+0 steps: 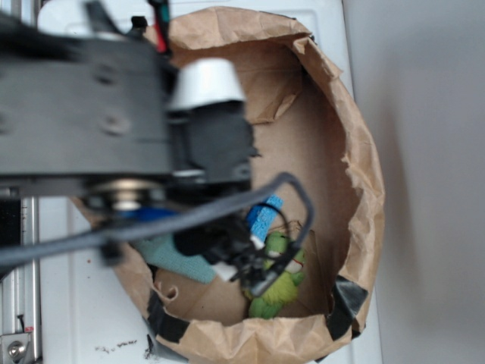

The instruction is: Grab the blue sponge.

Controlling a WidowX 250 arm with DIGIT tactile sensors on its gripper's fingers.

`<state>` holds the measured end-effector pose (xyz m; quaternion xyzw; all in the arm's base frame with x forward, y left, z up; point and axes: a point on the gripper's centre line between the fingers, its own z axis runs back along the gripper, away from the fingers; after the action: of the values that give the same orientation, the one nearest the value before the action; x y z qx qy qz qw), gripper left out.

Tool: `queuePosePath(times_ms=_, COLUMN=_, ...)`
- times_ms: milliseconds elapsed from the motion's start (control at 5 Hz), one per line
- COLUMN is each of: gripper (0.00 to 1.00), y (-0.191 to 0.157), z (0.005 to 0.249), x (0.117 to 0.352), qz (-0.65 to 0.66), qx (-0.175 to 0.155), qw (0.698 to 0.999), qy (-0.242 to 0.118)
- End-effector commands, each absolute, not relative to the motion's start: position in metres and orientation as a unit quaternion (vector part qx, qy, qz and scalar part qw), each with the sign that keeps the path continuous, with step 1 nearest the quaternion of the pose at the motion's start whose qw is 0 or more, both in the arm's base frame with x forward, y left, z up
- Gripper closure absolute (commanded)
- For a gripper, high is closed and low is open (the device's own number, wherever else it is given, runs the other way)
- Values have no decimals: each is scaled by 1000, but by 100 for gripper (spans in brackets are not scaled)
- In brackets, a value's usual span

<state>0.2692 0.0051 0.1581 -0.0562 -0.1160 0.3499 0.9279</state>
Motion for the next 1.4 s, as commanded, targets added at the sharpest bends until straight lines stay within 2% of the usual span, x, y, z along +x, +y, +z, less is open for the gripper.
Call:
queuePosePath(times_ms=0, gripper=0, y=28, z=132, x=291, qz=363, qx=-78, qw=917, qy=-142)
queuePosePath(times_ms=400, gripper=0, y=23, z=100, x=304, qz=347, qx=-77, qw=925, qy=-134)
queuePosePath(times_ms=1200, gripper=0, y=23, z=100, x=304, qz=347, qx=-77, qw=925, qy=-134)
